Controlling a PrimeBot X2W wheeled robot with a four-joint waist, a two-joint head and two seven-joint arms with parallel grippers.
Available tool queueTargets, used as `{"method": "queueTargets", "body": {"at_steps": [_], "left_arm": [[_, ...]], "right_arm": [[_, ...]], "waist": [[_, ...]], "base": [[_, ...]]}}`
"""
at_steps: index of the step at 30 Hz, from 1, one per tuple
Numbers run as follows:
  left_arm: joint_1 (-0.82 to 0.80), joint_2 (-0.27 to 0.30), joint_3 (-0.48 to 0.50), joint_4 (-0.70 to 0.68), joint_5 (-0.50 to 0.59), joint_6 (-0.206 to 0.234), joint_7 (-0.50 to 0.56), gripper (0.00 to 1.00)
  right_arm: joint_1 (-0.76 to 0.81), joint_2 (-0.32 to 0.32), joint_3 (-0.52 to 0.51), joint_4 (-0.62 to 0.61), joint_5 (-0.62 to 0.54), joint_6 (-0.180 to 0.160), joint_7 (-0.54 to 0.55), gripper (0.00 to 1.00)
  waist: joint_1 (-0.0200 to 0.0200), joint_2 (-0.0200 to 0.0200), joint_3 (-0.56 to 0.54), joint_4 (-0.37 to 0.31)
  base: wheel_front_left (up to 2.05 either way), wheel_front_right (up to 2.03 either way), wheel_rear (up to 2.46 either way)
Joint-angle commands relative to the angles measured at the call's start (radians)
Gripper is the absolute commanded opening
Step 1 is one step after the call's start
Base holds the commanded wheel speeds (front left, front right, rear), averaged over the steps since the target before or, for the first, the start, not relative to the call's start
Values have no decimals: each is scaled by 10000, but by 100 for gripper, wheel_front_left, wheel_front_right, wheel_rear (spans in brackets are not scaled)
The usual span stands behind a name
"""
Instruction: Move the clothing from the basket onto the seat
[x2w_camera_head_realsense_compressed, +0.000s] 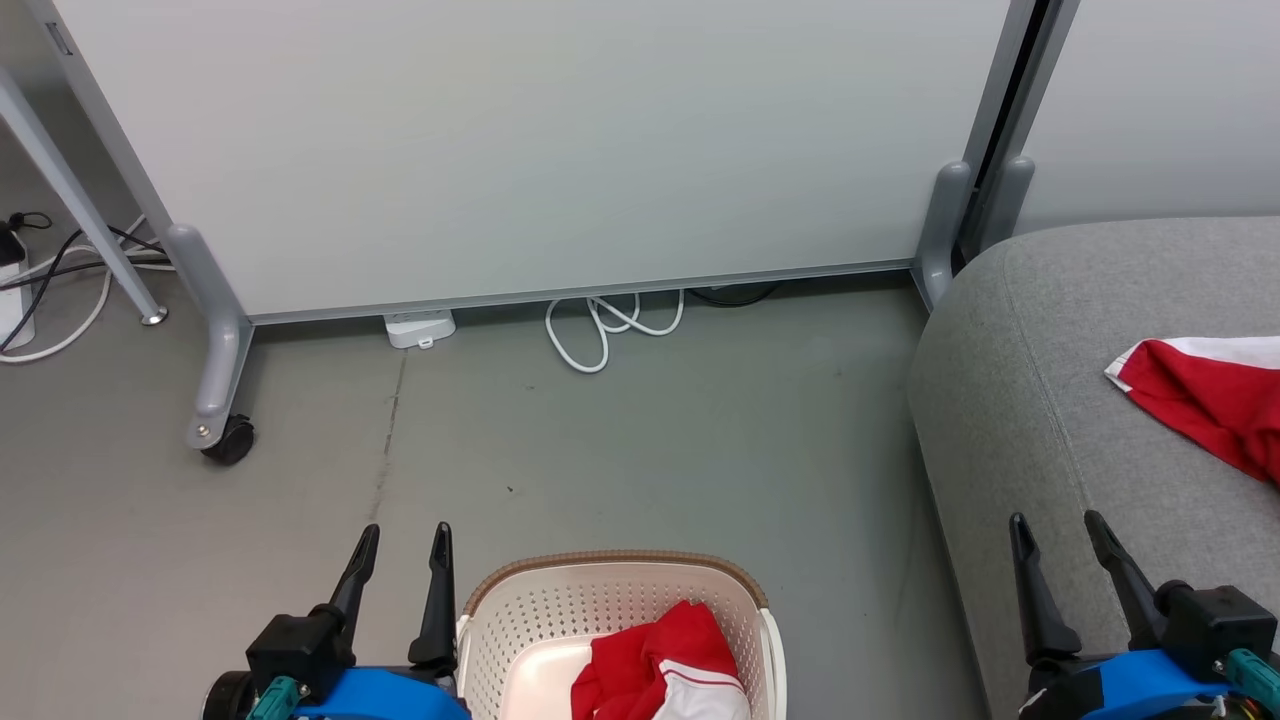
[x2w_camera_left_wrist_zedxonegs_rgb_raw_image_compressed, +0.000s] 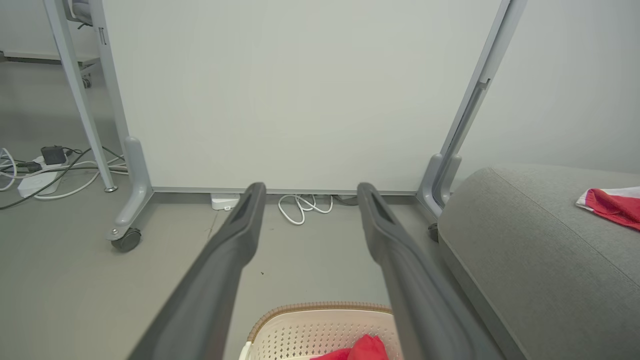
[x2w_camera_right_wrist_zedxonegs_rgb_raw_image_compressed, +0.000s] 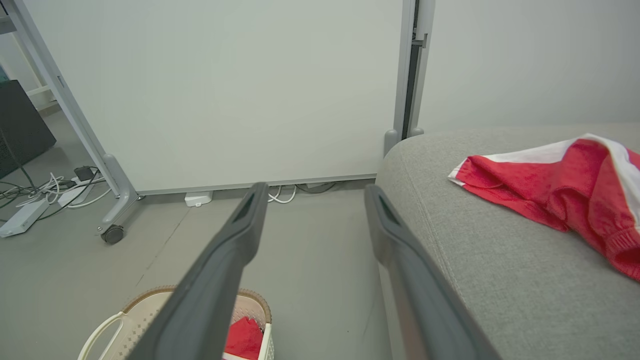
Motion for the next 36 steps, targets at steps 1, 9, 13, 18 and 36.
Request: {"method": "queueTargets", "body": {"at_steps": [1,9,13,18,36], "left_arm": [[-120,-10,-25,17,-52,-22,-46,100],[-282,-10,-119,-35,-64,-14,-46,100],[-555,-4,-265,168,-40,-20,-46,100],[-902,-9,-527,592,-12,-41,-47,100],[-1985,205,-1156,2124,34,-67,-47,100]], "right_arm": [[-10,24,9,22,-75,5,29,100],[-179,23,142,-141,-103,5,61,100],[-392,23,285,-298,-136,5,48,100],[-675,21,572,-400,-71,5,52,100],[-2031,20,2021,-221,62,5,-460,100]], "waist": [[0,0,7,-25],[0,0,386,-226],[0,0,856,-405],[0,0,1473,-756],[0,0,3440,-2248]], "base": [[0,0,0],[0,0,0],[0,0,0],[0,0,0],[0,0,0]]}}
